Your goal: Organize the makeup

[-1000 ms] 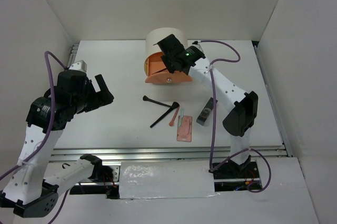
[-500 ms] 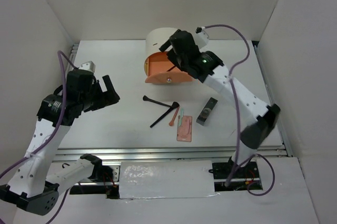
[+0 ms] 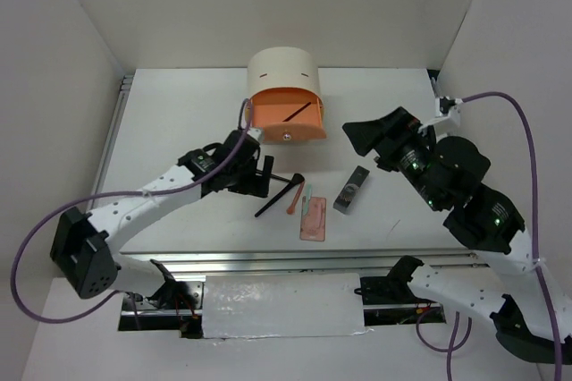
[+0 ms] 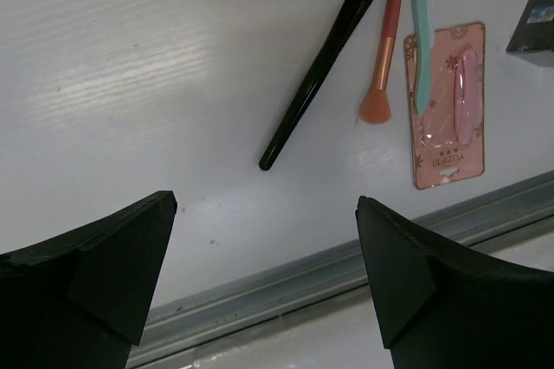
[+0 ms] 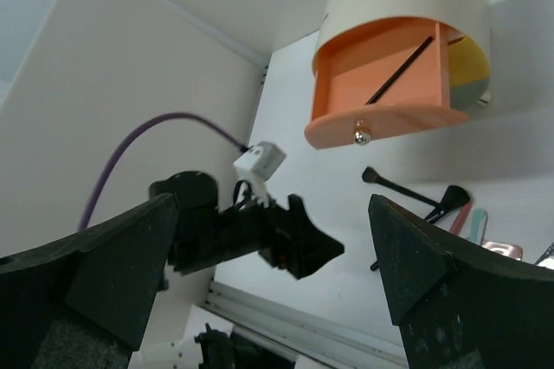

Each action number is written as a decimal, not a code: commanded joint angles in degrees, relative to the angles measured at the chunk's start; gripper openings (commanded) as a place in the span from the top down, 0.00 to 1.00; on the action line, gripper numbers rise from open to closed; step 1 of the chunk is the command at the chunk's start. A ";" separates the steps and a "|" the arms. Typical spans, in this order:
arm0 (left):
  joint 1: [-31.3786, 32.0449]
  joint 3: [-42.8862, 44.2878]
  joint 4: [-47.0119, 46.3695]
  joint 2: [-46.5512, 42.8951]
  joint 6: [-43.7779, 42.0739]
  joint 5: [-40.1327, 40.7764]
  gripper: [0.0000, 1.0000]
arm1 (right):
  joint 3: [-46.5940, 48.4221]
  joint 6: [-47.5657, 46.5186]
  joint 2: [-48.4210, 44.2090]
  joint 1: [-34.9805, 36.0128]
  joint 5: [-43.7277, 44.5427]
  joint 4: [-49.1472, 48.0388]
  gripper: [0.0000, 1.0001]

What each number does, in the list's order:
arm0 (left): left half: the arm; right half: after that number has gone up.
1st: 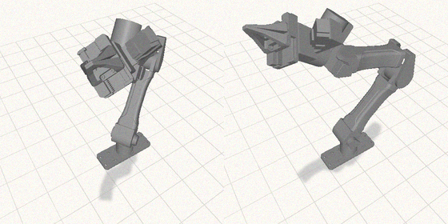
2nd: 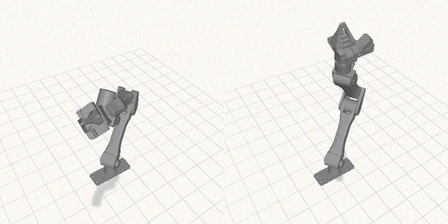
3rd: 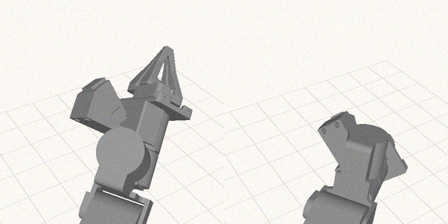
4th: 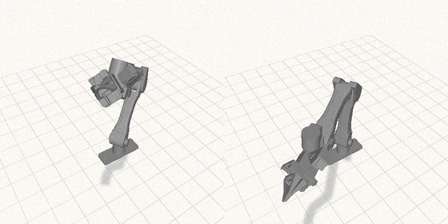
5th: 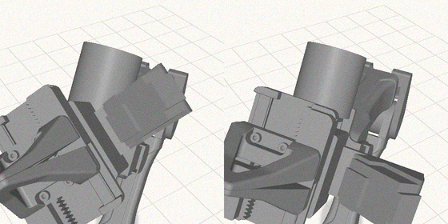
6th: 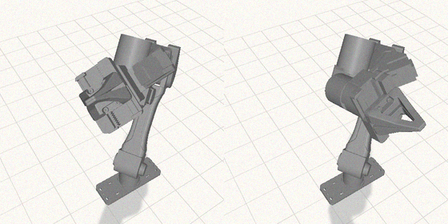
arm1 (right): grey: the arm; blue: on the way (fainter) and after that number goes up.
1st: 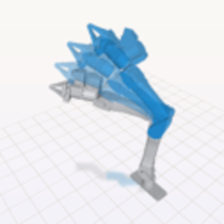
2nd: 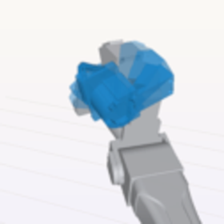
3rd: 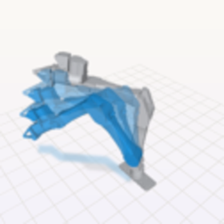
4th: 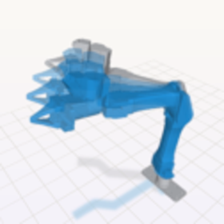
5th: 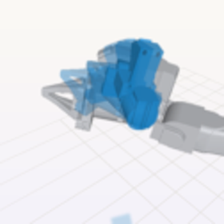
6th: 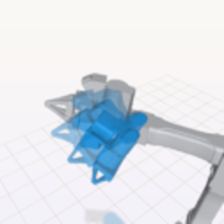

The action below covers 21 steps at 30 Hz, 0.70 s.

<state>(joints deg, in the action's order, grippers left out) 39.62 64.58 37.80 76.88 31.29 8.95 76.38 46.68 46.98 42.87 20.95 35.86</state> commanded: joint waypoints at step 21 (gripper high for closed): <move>14.43 14.26 -9.33 27.97 1.22 12.14 0.20 | -2.81 -4.66 -9.10 0.11 -10.23 7.83 0.03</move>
<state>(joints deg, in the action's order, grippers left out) 52.47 76.55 28.71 104.81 29.95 19.27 72.64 43.51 38.41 42.87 11.81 43.46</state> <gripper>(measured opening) 0.796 0.974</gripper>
